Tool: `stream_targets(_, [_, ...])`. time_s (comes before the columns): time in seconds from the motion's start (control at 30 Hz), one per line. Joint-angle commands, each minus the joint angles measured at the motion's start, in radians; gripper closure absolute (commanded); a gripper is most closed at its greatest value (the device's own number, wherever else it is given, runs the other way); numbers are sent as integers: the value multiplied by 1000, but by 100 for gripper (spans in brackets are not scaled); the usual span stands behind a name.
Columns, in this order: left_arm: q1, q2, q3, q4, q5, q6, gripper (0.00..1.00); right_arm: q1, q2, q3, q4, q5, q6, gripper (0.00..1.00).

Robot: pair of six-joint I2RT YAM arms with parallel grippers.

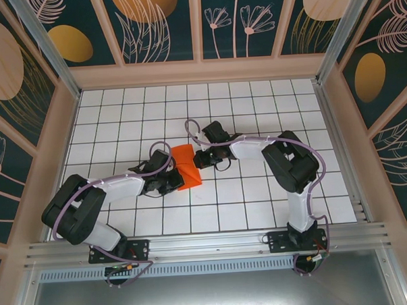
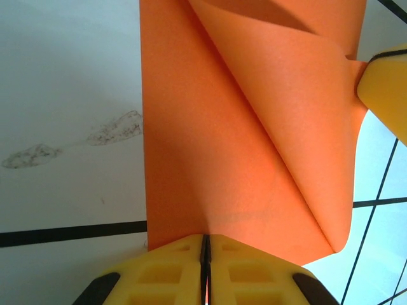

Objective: Fold a paper plane with a square sheet of paper (pick it up from the middle)
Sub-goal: Fold the triangle a second time at the center of the table.

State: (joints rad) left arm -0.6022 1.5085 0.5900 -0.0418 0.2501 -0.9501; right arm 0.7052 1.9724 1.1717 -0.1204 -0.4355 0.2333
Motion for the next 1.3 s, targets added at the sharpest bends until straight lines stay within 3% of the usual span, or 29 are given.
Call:
stream_targets(0.0, [-8,32,-12,-109,-37,19,88,2,31,28,0,1,-25,100])
stream_targets(0.47, [-7,-28,26,-67,-61,26,86,1,60,34,-25,19,-27,100])
stream_targets(0.67, [-4,-120,44,107,-72,-40,83,2,72,34,-36,32,-26,100])
stream_targets(0.83, [-2,-27,57,255,0,-94,85,1,76,32,-37,34,-26,100])
stream_targets(0.93, [-2,6,73,294,-13,-103,85,2,76,27,-36,35,-26,100])
stream_targets(1.27, [-2,89,77,280,-42,-136,88,2,79,22,-36,35,-27,100])
